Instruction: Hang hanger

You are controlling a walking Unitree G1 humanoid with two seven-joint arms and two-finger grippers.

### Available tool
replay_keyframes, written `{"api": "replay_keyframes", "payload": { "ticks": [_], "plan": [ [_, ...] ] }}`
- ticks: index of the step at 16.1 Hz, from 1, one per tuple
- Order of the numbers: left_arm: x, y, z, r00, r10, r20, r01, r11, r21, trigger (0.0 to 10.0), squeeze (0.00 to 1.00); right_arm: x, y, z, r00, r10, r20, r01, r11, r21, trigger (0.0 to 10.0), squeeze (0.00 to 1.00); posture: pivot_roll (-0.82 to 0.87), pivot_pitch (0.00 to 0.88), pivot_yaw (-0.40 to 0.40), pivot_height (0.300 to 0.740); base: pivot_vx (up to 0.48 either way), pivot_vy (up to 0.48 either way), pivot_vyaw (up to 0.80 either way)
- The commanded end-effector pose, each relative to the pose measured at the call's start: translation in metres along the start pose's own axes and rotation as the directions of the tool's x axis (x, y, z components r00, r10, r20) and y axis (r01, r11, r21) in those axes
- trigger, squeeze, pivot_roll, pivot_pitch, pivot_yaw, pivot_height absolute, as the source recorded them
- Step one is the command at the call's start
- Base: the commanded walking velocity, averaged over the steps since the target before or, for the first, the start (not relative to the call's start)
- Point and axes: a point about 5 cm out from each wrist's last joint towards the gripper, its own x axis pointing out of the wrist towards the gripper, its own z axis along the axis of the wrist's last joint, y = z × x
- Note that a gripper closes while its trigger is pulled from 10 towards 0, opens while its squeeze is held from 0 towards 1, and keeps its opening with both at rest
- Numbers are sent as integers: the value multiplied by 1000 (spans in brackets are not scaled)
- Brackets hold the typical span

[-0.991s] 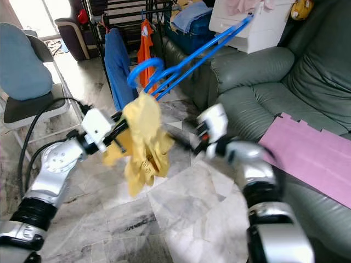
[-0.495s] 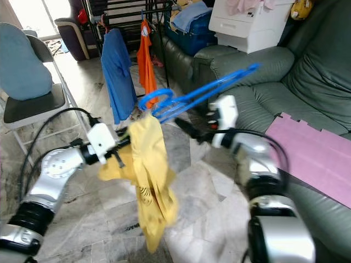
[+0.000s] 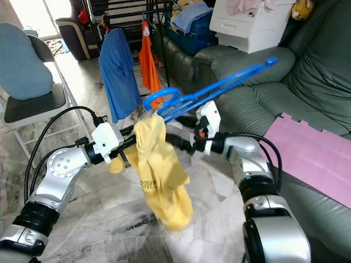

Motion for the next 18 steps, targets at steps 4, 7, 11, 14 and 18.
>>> {"api": "replay_keyframes", "payload": {
  "ticks": [4, 7, 11, 14, 18],
  "plan": [
    [5, 14, 13, 997, 52, 53, -53, 998, 34, 0, 0, 1, 7, -6, 997, 78, -29, -77, 997, 22, 10000, 0, -60, 0, 33, 740, 0, 0, 0],
    [12, 16, 37, 987, 35, 156, -40, 999, 28, 0, 0, 3, 2, -7, 999, 0, -33, 0, 1000, 7, 10000, 0, -52, 0, 28, 740, 0, 0, 0],
    [15, 9, 63, 967, -28, 254, 32, 999, -14, 0, 0, 4, -3, -8, 997, -72, -36, 72, 997, 4, 10000, 0, -46, 0, 24, 740, 0, 0, 0],
    [15, 0, 74, 957, -113, 268, 124, 992, -23, 0, 0, 6, -3, -12, 994, -103, -42, 103, 995, 2, 10000, 0, -44, 0, 24, 740, 0, 0, 0],
    [12, -13, 69, 952, -206, 228, 227, 972, -68, 0, 0, 13, -2, -4, 995, -97, 2, 97, 995, 1, 10000, 0, -42, 0, 23, 740, 0, 0, 0]
  ]
}}
